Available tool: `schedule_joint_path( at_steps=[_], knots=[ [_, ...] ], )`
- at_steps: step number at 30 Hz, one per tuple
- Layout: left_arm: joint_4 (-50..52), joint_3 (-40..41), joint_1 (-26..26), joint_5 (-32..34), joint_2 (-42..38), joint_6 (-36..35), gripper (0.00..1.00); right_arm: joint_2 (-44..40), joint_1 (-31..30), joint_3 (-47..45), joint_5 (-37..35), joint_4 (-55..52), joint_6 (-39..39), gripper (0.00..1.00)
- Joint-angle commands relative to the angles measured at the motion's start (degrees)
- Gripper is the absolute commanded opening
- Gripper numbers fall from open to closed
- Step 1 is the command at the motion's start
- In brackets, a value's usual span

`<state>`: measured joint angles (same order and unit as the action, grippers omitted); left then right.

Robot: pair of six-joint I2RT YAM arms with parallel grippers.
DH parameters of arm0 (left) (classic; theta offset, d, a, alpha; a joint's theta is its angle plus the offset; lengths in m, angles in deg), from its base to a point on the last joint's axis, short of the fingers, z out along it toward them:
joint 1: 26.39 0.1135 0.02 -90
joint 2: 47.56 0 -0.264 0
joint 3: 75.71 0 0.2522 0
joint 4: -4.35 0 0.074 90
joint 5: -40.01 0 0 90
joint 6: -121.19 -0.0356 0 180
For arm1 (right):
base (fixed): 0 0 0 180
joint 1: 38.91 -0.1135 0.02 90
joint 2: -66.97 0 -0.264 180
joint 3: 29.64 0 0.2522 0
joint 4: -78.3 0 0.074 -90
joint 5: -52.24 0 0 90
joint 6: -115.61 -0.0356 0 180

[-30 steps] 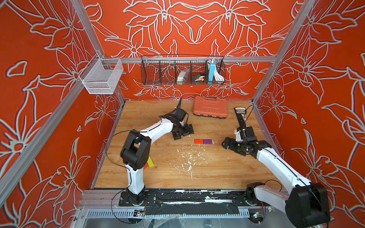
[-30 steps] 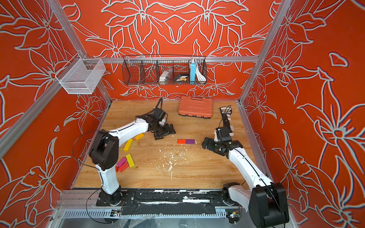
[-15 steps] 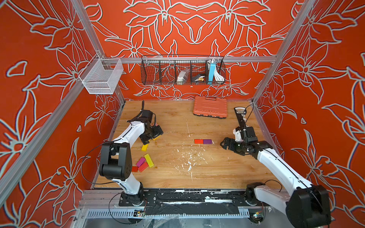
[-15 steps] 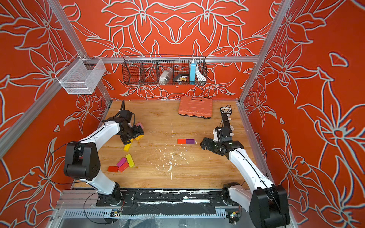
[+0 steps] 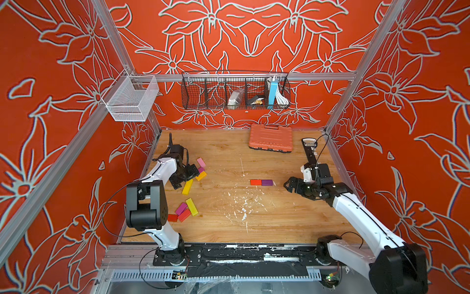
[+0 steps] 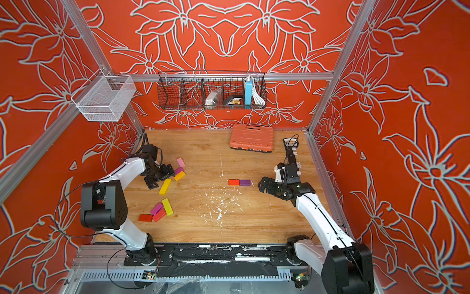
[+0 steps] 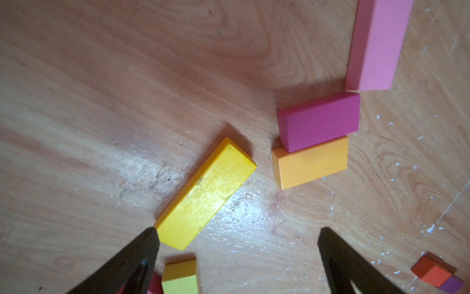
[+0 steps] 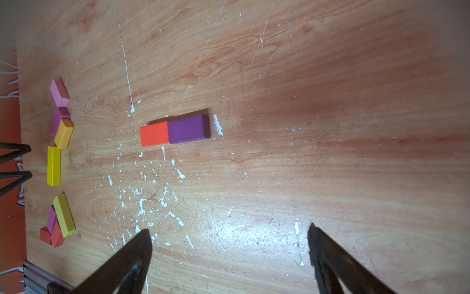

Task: Assemble the letter c with building blocks
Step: Pick up the building block from the center of the board.

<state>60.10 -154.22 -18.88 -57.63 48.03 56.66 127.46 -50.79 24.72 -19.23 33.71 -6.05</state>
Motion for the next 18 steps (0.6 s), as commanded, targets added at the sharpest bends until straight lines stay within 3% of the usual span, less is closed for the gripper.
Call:
schedule_joint_path(
  at_steps=[1, 11, 18],
  knots=[
    [-0.3, -0.7, 0.6, 0.1, 2.4, -3.4, 0.98, -1.2, 0.5, -0.7, 0.3, -0.4, -0.4, 0.98],
    [-1.1, 0.0, 0.8, -3.9, 4.7, -5.1, 0.98, -1.3, 0.5, -0.7, -0.2, -0.3, -0.6, 0.98],
    [-3.0, 4.0, 0.8, -6.4, 1.8, -4.1, 0.88, -0.3, 0.5, -0.8, -0.1, 0.6, -1.0, 0.98]
  ],
)
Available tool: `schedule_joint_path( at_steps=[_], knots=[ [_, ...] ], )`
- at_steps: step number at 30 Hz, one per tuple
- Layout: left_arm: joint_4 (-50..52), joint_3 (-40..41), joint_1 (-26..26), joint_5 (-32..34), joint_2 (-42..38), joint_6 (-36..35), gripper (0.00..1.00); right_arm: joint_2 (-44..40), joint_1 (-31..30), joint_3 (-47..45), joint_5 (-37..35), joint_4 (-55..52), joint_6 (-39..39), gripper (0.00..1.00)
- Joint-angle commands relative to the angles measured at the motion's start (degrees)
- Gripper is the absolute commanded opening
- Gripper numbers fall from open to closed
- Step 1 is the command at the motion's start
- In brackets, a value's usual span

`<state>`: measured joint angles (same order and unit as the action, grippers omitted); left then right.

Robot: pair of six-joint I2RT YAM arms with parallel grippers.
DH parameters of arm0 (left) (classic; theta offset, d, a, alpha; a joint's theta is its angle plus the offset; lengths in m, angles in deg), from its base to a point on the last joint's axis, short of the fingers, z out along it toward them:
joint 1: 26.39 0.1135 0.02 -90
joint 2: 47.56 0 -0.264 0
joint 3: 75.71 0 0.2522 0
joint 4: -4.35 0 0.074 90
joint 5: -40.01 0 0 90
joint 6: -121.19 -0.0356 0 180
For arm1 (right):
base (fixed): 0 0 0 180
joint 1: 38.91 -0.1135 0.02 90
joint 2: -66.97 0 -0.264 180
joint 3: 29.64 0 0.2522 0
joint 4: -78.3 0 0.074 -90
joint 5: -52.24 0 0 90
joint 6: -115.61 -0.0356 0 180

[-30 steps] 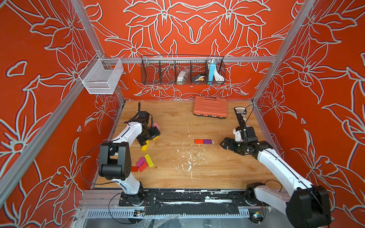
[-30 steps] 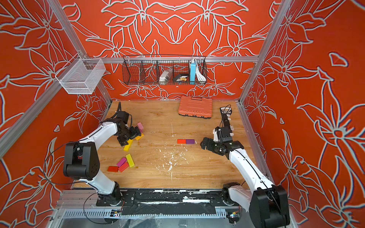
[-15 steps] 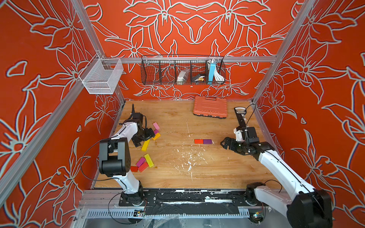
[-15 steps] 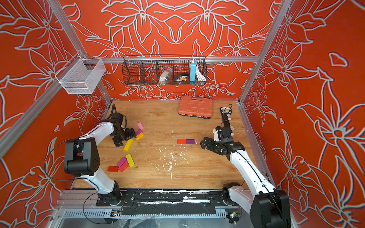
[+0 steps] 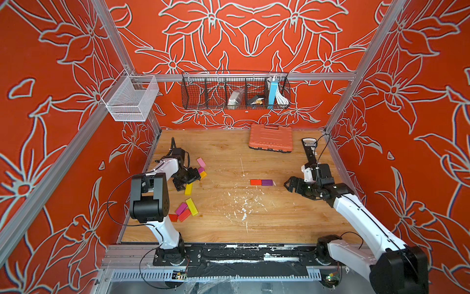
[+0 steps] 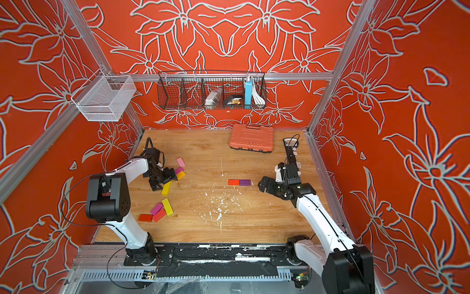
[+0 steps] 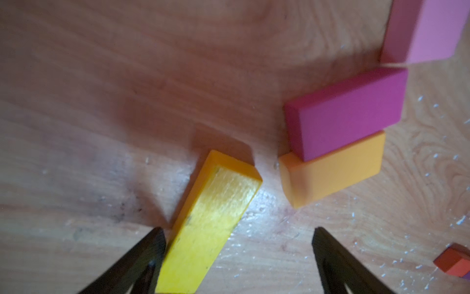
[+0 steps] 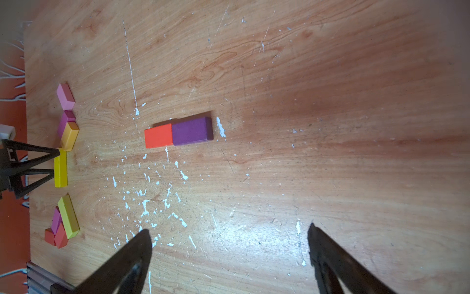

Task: Assemble the letter c with building blocks
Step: Pick up the building block from the center of the board.

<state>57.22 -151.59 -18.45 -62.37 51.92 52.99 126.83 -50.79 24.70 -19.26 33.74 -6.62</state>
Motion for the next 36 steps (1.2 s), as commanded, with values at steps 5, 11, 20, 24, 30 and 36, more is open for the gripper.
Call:
schedule_joint_path(
  at_steps=[5, 11, 20, 24, 30, 36],
  knots=[
    [0.7, 2.5, 0.1, 0.1, -3.4, -0.6, 0.8, 0.7, 0.5, -0.8, 0.2, 1.1, -1.1, 0.98],
    [4.1, 1.3, -1.6, 6.2, -2.6, -1.0, 0.71, 0.6, 0.5, -0.9, 0.3, 1.4, -1.6, 0.98],
    [7.4, -1.2, -4.4, 13.5, 0.7, -1.8, 0.66, -0.2, 0.5, -0.7, 0.0, 0.6, -1.6, 0.98],
    [7.6, -1.9, -4.8, 14.1, 1.8, -2.0, 0.63, -0.2, 0.5, -0.7, -0.2, 0.6, -1.6, 0.98],
    [7.1, -2.2, -5.0, 13.4, 3.2, -2.0, 0.54, -0.3, 0.5, -0.4, -0.3, 0.3, -1.5, 0.98],
    [6.5, -2.1, -5.1, 12.5, 3.7, -1.8, 0.39, -0.2, 0.5, -0.2, -0.5, 0.2, -1.3, 0.98]
  ],
)
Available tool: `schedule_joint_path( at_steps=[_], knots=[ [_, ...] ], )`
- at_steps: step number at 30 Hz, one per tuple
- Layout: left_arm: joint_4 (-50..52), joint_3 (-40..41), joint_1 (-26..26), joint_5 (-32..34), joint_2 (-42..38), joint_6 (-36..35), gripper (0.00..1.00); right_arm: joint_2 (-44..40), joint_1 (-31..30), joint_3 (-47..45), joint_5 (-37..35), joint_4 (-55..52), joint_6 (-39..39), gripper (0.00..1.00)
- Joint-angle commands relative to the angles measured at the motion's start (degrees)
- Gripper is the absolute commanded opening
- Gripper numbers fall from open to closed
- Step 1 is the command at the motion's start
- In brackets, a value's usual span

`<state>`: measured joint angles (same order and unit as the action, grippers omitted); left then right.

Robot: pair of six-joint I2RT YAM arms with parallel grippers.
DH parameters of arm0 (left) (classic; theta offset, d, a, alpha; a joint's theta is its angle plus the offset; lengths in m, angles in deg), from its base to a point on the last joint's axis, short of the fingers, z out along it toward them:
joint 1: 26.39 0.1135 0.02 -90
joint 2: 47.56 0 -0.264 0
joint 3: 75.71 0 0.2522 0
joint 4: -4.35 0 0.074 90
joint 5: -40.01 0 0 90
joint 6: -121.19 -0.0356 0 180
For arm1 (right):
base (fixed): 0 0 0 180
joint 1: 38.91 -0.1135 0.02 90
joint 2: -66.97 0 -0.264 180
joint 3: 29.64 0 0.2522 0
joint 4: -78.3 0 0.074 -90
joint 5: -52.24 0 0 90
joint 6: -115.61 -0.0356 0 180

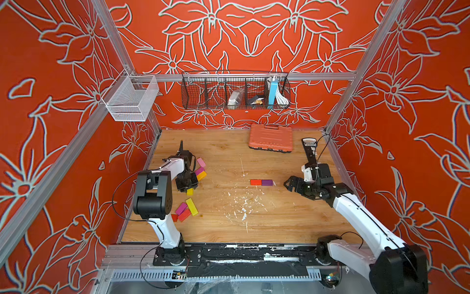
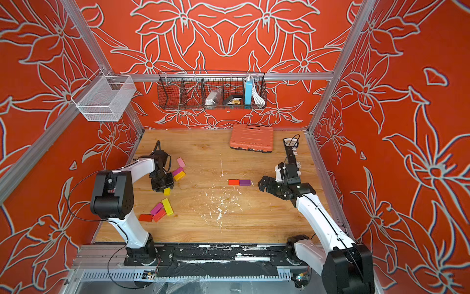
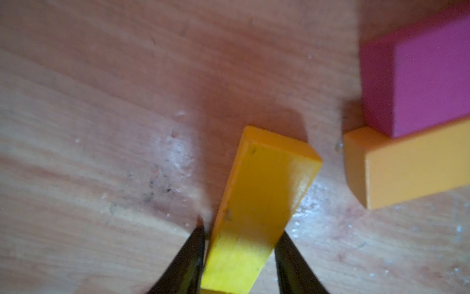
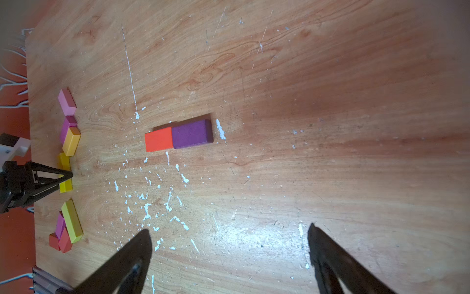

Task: Assemble the letter c with building blocks
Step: Pick up the building block from the center of the board, then place the building block at the center of the board.

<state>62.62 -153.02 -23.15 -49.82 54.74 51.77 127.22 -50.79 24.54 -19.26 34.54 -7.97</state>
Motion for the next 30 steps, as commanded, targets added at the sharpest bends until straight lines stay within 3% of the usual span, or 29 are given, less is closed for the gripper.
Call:
schedule_joint_path(
  at_steps=[1, 11, 17, 22, 30],
  knots=[
    [1.1, -0.7, -0.4, -0.1, 0.8, -0.6, 0.36, -0.6, 0.5, -0.1, -0.6, -0.6, 0.0, 0.98],
    [2.8, -1.2, -0.3, -1.5, -4.9, -0.4, 0.26, 0.1, 0.5, -0.2, -0.3, 0.0, -0.3, 0.98],
    [3.3, -1.5, -2.6, -7.6, -12.8, 1.9, 0.24, 0.6, 0.5, 0.0, -0.4, 0.3, -0.3, 0.98],
    [4.1, -3.1, -10.8, -9.0, -17.2, 5.1, 0.24, 1.0, 0.5, -0.4, -0.3, 0.2, -0.4, 0.98],
    [-0.7, -3.4, -31.9, -7.0, -16.2, 14.8, 0.24, 0.8, 0.5, -1.3, -0.7, -0.1, -0.4, 0.98]
  ],
)
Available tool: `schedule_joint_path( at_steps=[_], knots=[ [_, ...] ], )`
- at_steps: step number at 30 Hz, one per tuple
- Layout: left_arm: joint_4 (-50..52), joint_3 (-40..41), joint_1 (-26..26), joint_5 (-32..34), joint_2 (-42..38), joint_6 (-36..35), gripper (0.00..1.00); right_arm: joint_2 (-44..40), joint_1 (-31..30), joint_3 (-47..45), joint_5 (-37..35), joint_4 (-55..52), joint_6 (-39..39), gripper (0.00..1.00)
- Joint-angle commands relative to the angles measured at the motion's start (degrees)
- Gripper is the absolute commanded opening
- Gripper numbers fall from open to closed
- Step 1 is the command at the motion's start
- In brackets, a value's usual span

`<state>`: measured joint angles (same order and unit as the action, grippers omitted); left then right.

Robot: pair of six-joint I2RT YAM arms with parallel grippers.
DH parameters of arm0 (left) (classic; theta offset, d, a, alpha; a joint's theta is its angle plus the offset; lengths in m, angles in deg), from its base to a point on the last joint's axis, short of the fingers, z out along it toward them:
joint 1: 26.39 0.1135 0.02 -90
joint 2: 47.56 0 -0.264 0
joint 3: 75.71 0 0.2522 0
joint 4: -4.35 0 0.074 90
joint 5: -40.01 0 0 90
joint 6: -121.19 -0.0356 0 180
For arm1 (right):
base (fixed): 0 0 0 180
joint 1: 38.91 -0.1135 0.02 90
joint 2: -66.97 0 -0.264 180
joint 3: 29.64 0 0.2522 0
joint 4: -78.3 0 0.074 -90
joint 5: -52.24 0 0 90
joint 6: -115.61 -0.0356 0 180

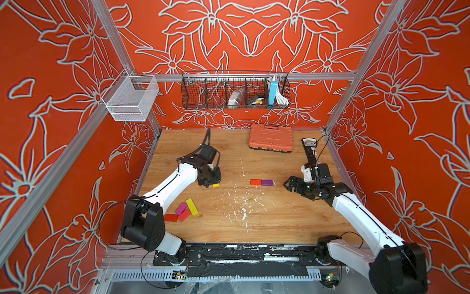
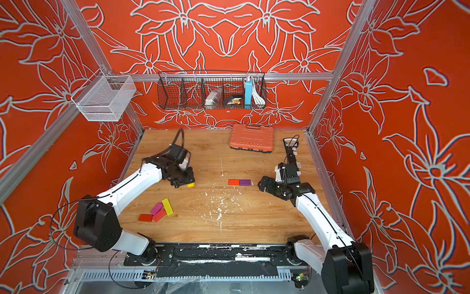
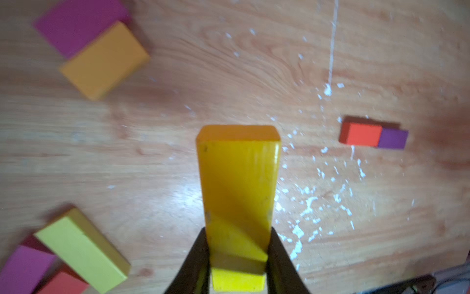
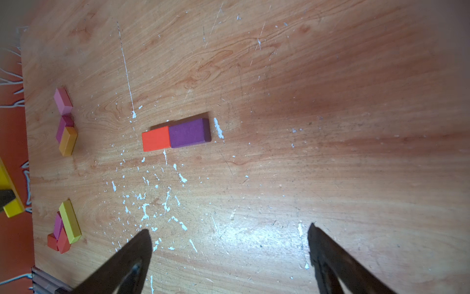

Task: Assemble the letter c with building blocks
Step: Place the building block at the center of the board.

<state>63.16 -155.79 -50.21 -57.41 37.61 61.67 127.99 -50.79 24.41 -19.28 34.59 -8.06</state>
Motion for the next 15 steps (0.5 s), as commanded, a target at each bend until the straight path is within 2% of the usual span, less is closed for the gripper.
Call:
schedule_joint_path(
  at_steps=[1, 7, 11, 15],
  knots=[
    [-1.9, -1.2, -7.7, 1.0, 2.3, 5.9, 0.24, 0.1, 0.5, -1.3, -0.8, -0.1, -0.4, 0.98],
    [-2.9, -7.8, -19.1, 4.4, 12.9, 9.0, 0.25, 0.0, 0.5, -2.2, -1.4, -0.4, -0.4, 0.98],
    [-2.7, -11.9, -23.0, 4.8, 19.8, 10.8, 0.26, 0.4, 0.5, -2.6, -2.0, 0.2, -0.5, 0.98],
    [-3.1, -13.7, -25.3, 5.0, 23.5, 12.4, 0.26, 1.6, 0.5, -2.5, -2.1, 0.9, -0.3, 0.98]
  ],
)
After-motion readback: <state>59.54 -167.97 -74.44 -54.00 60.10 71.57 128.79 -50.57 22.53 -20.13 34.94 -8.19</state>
